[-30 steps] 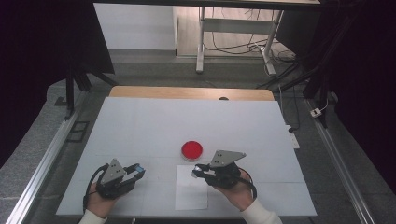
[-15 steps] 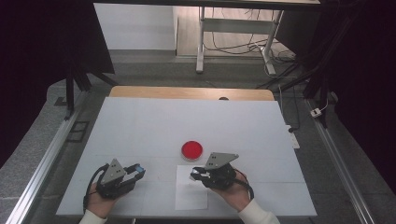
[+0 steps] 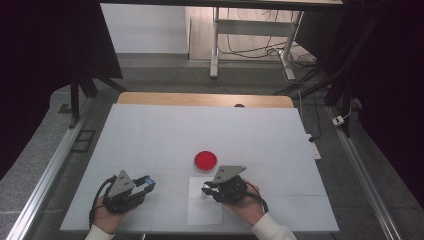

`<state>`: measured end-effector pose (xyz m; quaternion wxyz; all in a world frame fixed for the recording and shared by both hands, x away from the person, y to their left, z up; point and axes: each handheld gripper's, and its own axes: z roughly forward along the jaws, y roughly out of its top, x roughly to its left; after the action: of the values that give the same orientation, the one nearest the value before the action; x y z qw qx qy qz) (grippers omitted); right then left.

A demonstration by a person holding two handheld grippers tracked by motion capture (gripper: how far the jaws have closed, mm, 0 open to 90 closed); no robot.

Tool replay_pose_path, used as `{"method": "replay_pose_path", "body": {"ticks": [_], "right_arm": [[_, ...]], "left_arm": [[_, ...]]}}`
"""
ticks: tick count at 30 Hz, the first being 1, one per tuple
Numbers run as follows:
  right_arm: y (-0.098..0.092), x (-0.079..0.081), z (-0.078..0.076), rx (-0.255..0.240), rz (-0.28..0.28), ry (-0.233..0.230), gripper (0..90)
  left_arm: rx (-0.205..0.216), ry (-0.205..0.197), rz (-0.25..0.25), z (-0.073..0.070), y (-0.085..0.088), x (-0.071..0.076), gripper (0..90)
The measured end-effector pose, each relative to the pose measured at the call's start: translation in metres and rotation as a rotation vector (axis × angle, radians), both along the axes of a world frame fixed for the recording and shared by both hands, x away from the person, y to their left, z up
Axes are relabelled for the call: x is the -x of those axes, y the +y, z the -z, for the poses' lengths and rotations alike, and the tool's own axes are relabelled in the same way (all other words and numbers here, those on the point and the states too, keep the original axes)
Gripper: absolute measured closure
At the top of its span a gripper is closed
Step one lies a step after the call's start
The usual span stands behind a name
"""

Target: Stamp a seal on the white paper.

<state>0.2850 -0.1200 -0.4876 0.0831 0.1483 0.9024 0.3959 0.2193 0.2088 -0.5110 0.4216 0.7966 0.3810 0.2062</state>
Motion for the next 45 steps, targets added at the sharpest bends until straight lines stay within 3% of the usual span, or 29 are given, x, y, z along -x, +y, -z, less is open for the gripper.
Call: {"method": "replay_pose_path", "body": {"ticks": [10,45], "right_arm": [[0.004,-0.001,0.004,0.039,-0.009,-0.004,74.9],[0.007,-0.001,0.011,0.068,-0.014,-0.007,74.9]], "left_arm": [[0.001,-0.001,-0.001,0.000,0.000,0.000,65.4],[-0.002,-0.001,0.000,0.000,0.001,0.000,65.4]]}}
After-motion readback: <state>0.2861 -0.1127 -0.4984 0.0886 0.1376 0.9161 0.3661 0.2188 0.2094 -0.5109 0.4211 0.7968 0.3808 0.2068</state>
